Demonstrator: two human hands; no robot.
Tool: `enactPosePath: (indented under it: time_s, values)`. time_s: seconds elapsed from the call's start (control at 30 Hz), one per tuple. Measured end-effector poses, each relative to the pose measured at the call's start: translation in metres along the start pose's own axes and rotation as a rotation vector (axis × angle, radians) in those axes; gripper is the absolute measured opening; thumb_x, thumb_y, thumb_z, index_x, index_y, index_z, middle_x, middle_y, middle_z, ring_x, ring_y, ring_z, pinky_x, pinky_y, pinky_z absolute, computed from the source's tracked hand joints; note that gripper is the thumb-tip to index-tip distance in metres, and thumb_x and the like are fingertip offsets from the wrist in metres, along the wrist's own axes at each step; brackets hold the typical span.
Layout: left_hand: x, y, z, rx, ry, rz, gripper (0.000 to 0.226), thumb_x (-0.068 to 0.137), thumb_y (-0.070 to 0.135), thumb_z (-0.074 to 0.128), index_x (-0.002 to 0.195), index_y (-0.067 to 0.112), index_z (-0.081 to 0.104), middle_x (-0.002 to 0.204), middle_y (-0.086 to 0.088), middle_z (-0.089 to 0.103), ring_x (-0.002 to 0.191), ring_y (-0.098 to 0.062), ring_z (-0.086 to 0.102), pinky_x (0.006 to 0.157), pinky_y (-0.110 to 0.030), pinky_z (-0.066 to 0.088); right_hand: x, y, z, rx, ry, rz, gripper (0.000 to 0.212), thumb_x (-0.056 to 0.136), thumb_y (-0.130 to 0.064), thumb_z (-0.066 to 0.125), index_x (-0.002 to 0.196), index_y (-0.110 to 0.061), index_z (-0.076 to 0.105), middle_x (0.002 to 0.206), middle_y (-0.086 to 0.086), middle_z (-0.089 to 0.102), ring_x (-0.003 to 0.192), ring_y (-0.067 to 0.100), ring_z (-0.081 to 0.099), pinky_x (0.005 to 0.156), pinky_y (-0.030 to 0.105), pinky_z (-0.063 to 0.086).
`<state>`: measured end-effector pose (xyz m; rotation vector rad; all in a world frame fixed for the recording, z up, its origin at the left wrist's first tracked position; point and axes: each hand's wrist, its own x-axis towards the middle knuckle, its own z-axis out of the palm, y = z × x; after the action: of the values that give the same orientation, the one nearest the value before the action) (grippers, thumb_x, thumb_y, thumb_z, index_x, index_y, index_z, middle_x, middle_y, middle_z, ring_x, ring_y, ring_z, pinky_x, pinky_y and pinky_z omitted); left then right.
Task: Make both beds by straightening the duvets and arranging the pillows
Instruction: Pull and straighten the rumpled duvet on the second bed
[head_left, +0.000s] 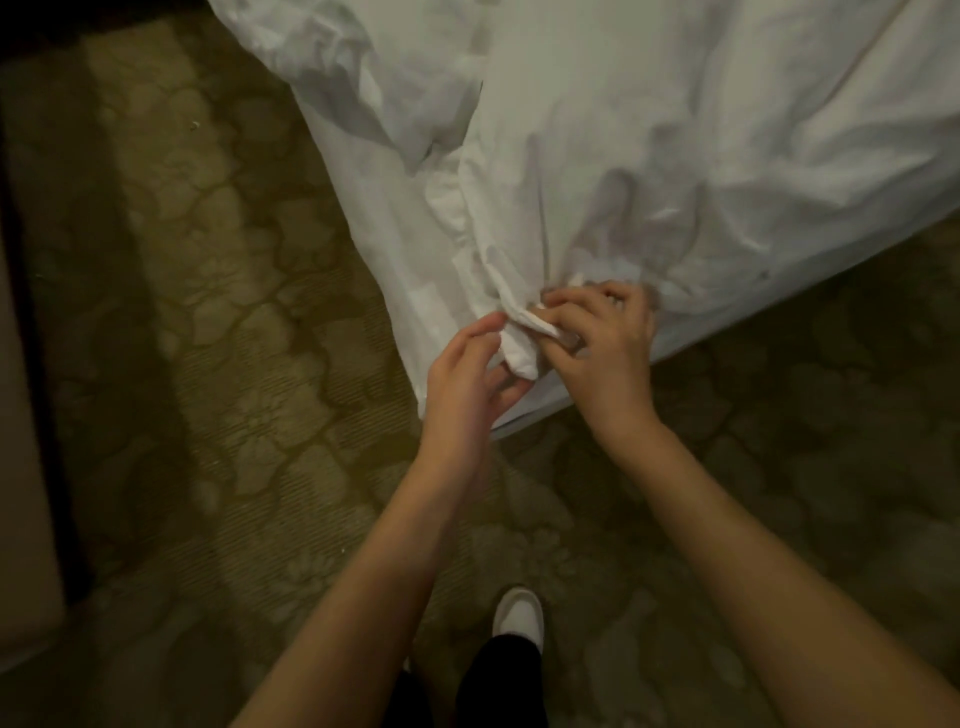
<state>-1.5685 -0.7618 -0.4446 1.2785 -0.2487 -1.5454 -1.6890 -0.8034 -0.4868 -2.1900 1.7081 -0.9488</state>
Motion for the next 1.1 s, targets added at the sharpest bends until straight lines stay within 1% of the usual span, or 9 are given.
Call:
enactPosePath:
  time_s: [0.13,0.23,0.37,0.47,0.6,0.7,0.8,0.9,1.1]
  values:
    - [0.001,-0.005,-0.004,0.075,0.023,0.017,0.027,0.096,0.014,0.054,0.121,0.008,0.058,0.107,-0.009,0.070,0.100,-0.023,0.068,0.072,-0.024,0.056,-0.022,-0.009,0.002,0.019,0.021,0.012,0.028,0.078,-0.031,0.058,0.097,-0.020,0.075,0.099,0.000,0.066,0.100,0.019,0.037,0.082,0.039,0.032]
    - [0.002,-0.008,-0.007,0.135,0.042,0.059,0.026,0.094,0.017,0.057,0.119,0.009,0.059,0.111,-0.010,0.068,0.098,-0.018,0.068,0.071,-0.020,0.055,-0.028,-0.012,0.005,0.040,-0.012,0.045,0.033,0.078,-0.033,0.057,0.105,-0.023,0.073,0.103,-0.003,0.065,0.102,0.019,0.037,0.084,0.042,0.034]
    - [0.015,-0.009,-0.004,0.307,0.120,0.134,0.026,0.088,0.018,0.068,0.111,0.010,0.064,0.100,-0.007,0.070,0.094,-0.017,0.068,0.076,-0.025,0.057,-0.031,-0.005,-0.003,0.076,-0.162,0.038,0.046,0.076,-0.033,0.052,0.119,-0.025,0.066,0.117,-0.004,0.060,0.107,0.020,0.032,0.089,0.045,0.037]
    - [0.027,-0.013,0.000,0.455,0.161,0.191,0.025,0.086,0.021,0.069,0.106,0.006,0.068,0.092,-0.006,0.072,0.090,-0.018,0.068,0.084,-0.038,0.057,-0.030,0.006,-0.017,0.094,-0.280,0.024,0.051,0.077,-0.034,0.045,0.124,-0.026,0.062,0.124,-0.010,0.056,0.110,0.018,0.029,0.091,0.046,0.035]
    - [0.030,-0.017,-0.002,0.610,0.218,0.284,0.011,0.089,0.013,0.060,0.096,0.010,0.067,0.083,0.000,0.067,0.080,-0.012,0.063,0.077,-0.035,0.056,-0.024,0.017,-0.028,0.073,-0.277,0.014,0.044,0.081,-0.028,0.045,0.118,-0.021,0.066,0.123,-0.004,0.060,0.108,0.017,0.035,0.090,0.044,0.040]
    - [0.028,-0.018,-0.003,0.578,0.234,0.291,0.007,0.090,0.010,0.056,0.093,0.013,0.061,0.080,0.004,0.061,0.078,-0.013,0.060,0.078,-0.043,0.056,-0.023,0.019,-0.035,0.136,-0.256,0.134,0.038,0.085,-0.020,0.055,0.123,-0.019,0.062,0.125,0.001,0.054,0.113,0.012,0.037,0.097,0.041,0.041]
    - [0.024,-0.021,0.000,0.562,0.231,0.275,0.008,0.091,0.013,0.056,0.098,0.015,0.059,0.085,0.007,0.059,0.087,-0.016,0.060,0.084,-0.047,0.054,-0.023,0.019,-0.045,0.219,-0.289,0.229,0.042,0.089,-0.014,0.062,0.129,-0.022,0.055,0.133,-0.003,0.041,0.122,0.012,0.039,0.101,0.034,0.039]
    - [0.020,-0.025,0.001,0.525,0.204,0.259,0.011,0.090,0.024,0.061,0.097,0.015,0.062,0.094,-0.002,0.065,0.095,-0.022,0.063,0.085,-0.050,0.054,-0.024,0.020,-0.051,0.326,-0.317,0.288,0.045,0.089,-0.014,0.063,0.129,-0.031,0.049,0.135,-0.011,0.036,0.124,0.009,0.041,0.097,0.024,0.038]
    - [0.020,-0.025,-0.001,0.406,0.248,0.191,0.010,0.091,0.012,0.061,0.100,0.016,0.062,0.099,-0.006,0.067,0.099,-0.024,0.064,0.085,-0.040,0.056,-0.024,0.033,-0.046,0.620,-0.310,0.497,0.042,0.088,-0.019,0.066,0.125,-0.028,0.049,0.132,-0.008,0.047,0.118,0.009,0.049,0.099,0.031,0.043]
